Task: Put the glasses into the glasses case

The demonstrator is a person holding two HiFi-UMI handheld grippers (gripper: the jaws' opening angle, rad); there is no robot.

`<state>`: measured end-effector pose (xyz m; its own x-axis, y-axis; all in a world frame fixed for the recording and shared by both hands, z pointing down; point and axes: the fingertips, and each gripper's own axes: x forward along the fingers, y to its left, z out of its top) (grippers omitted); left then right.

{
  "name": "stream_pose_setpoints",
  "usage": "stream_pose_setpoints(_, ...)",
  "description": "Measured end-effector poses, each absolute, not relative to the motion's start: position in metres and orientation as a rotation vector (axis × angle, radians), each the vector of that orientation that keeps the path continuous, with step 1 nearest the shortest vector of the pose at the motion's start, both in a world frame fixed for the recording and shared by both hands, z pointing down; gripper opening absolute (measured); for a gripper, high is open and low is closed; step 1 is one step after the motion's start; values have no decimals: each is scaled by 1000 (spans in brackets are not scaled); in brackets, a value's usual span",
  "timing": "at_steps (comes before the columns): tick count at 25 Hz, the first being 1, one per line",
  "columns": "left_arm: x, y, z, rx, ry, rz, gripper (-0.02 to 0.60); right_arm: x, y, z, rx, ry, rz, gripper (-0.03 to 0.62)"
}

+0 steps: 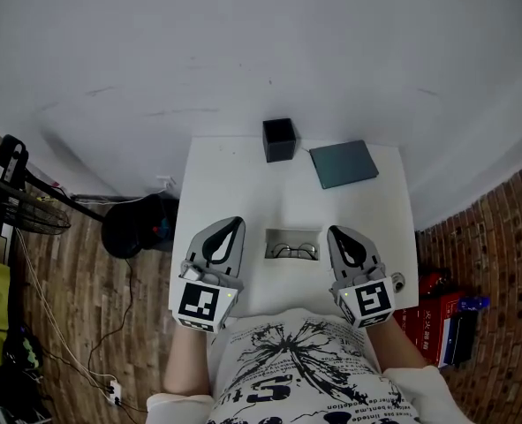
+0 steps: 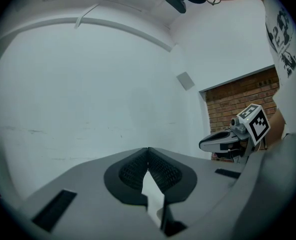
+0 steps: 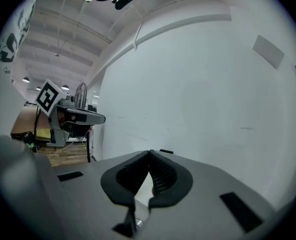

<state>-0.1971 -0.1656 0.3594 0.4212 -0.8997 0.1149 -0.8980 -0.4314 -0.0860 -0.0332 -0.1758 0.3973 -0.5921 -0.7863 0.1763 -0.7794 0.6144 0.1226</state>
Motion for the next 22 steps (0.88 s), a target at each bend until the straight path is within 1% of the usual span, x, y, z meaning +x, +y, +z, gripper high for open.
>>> stream_pose_setpoints(5,-191,-169,360,-2654,1646,-209,14,-31,-175,396,1310,-2625,-44,12)
stream_pose_setpoints(12,-189,-168,370,-2674,1645,-281,14,-25,-174,397,1326,-2618,-47,12)
stream_pose_setpoints(22,-186,-172,377,-2692,1632,-309,14,-22,-176,398,1363,-2606,-39,12)
